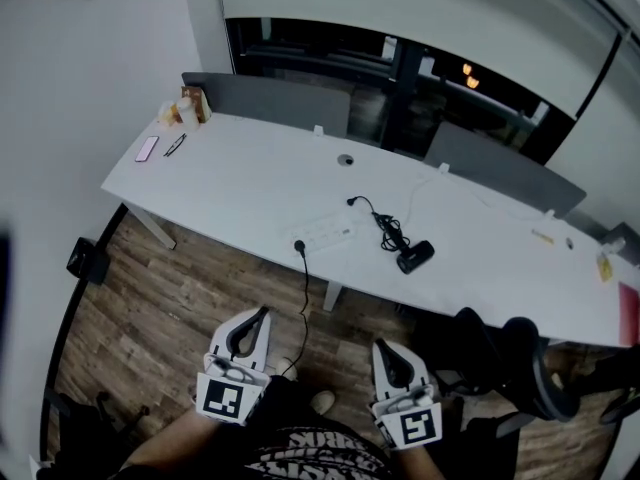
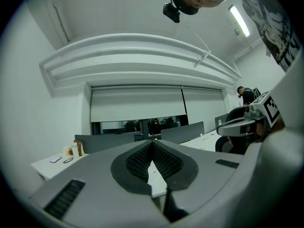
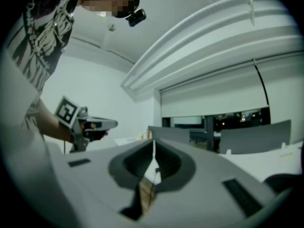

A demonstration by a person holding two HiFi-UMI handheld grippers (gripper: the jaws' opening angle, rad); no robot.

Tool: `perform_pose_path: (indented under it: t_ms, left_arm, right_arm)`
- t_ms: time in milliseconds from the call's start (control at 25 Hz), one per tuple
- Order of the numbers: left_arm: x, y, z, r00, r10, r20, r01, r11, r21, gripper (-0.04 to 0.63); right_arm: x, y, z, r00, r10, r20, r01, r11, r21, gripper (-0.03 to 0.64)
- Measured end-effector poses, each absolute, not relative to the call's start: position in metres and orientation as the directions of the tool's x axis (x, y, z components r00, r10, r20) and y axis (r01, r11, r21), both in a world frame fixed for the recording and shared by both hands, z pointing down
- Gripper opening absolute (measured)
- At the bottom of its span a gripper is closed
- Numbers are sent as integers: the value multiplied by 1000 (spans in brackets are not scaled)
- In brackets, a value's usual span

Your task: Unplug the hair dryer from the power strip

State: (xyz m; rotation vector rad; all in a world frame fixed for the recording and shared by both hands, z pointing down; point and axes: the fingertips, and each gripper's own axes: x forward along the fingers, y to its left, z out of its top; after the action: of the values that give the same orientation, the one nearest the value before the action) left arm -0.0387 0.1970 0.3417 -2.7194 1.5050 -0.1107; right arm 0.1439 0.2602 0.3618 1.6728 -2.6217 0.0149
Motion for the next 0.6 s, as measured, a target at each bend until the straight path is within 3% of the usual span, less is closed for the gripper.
perform_pose_path:
  t_ms: [600]
  left_arm:
    - [-81, 143, 350, 487, -871, 66, -871, -489, -37, 28]
  right_arm:
    - [106, 195, 358, -457, -888, 53, -888, 459, 16, 35]
